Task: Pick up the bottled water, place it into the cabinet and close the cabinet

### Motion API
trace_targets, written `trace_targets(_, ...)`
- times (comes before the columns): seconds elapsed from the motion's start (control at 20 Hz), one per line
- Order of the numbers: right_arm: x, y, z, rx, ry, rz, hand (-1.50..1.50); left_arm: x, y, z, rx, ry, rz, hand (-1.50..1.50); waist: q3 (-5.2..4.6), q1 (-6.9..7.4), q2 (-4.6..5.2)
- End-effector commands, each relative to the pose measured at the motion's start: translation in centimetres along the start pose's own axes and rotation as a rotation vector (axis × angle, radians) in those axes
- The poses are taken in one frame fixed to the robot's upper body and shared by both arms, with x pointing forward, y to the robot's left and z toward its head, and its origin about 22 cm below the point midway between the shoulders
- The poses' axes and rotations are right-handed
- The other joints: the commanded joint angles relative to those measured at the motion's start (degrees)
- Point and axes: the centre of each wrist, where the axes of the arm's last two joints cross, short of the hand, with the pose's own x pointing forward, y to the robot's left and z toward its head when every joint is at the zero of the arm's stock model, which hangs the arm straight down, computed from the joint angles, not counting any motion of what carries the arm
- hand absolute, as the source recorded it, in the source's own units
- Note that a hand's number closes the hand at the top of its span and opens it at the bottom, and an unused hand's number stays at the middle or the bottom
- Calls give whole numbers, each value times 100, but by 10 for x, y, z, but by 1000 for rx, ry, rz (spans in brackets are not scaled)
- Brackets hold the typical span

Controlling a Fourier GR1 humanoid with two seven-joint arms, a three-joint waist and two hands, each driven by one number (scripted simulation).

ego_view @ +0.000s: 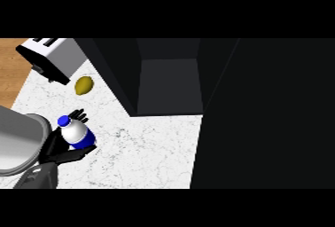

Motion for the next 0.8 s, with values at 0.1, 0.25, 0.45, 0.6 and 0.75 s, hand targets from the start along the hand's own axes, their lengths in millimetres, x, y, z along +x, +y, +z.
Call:
trace_targets(0.1, 8, -5, 3, -16, -16, 51, -150, 8, -16, -25, -129, -80, 113, 150, 6, 42, -9)
trace_targets(0.25, 20, 2, 12, -25, -16, 29, -150, -4, -15, -7, -178, -97, 80, 150, 3, 31, -21)
trace_targets(0.45, 22, -1, 14, -22, -23, 25, -150, 3, -36, -25, -214, -238, -128, 150, 8, 43, -42)
trace_targets(0.6, 14, -1, 7, -22, 3, 30, -150, -12, -81, -31, -122, -253, -182, 150, 16, 100, -39)
trace_targets(0.75, 25, 1, 12, -38, -21, 30, -150, -20, -117, -31, -29, -276, -206, 150, 15, 124, -63)
